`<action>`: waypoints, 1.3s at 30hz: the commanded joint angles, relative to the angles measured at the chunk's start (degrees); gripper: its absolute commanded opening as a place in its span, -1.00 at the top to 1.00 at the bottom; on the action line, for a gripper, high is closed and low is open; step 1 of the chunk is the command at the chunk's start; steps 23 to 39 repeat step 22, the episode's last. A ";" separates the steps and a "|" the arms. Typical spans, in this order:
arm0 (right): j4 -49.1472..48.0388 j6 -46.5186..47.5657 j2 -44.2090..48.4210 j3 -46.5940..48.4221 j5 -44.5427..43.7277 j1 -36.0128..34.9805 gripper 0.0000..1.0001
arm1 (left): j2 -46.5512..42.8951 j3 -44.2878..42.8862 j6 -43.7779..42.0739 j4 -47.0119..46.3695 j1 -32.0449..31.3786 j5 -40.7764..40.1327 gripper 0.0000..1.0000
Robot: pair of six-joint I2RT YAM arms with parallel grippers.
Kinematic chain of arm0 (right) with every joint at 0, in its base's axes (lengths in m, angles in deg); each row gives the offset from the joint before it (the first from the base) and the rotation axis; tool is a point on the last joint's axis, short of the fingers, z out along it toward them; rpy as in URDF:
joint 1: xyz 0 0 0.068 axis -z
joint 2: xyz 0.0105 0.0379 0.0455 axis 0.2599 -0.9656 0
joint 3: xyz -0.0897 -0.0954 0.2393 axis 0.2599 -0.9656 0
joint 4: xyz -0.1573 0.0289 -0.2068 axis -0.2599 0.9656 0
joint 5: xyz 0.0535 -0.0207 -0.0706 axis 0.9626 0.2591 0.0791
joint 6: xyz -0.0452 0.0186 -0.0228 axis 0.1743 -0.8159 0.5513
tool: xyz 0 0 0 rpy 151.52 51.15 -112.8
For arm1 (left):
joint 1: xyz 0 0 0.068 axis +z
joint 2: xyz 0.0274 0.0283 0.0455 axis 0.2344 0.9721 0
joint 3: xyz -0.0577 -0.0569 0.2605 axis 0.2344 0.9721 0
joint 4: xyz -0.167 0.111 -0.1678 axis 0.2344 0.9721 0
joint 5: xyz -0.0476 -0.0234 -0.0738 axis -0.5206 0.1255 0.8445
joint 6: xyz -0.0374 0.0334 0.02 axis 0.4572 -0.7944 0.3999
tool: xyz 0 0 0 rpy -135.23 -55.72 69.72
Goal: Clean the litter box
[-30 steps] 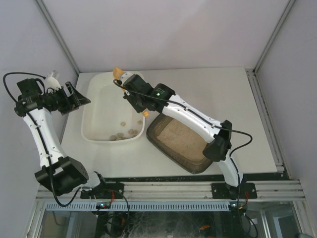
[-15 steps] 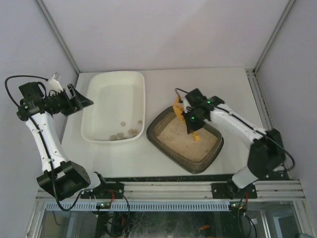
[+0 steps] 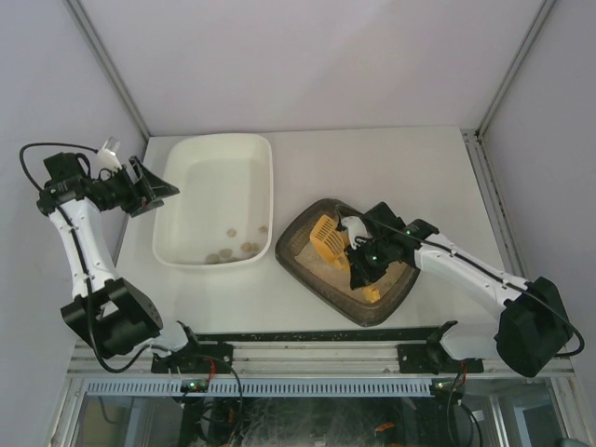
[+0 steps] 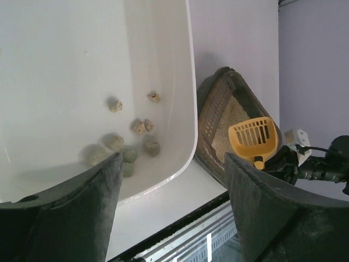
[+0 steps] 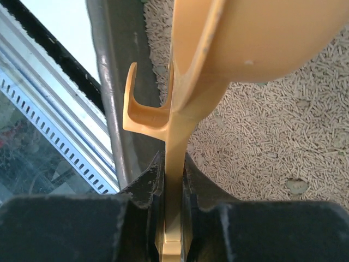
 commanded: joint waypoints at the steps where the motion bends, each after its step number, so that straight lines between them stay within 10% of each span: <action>1: -1.81 -1.24 1.00 0.52 -3.04 0.35 1.00 | 1.05 -0.78 0.15 -1.12 0.33 4.93 -0.57; 4: 0.33 -2.11 -2.79 2.14 -7.84 1.13 0.85 | 0.97 0.05 0.32 -2.03 0.20 5.54 -0.57; 8: 2.11 -4.52 -6.76 3.58 -16.35 1.22 -0.43 | 0.11 0.51 -0.45 -2.48 -0.03 4.92 -0.56; 12: 2.06 -13.07 -4.58 4.12 -34.00 3.06 -0.83 | -1.18 1.20 -2.31 -2.43 -0.37 2.76 -0.57; 19: -2.31 -17.92 9.01 10.26 -42.94 0.35 -0.99 | -3.72 1.36 -4.92 -1.37 -2.42 -2.91 -0.57; 22: -4.68 -31.20 15.47 10.52 -67.97 -6.46 -1.00 | -5.27 2.42 -4.93 -1.69 -3.58 -5.39 -0.57; 39: -4.68 -31.20 15.47 10.52 -67.97 -6.46 -1.00 | -5.27 2.42 -4.93 -1.69 -3.58 -5.39 -0.57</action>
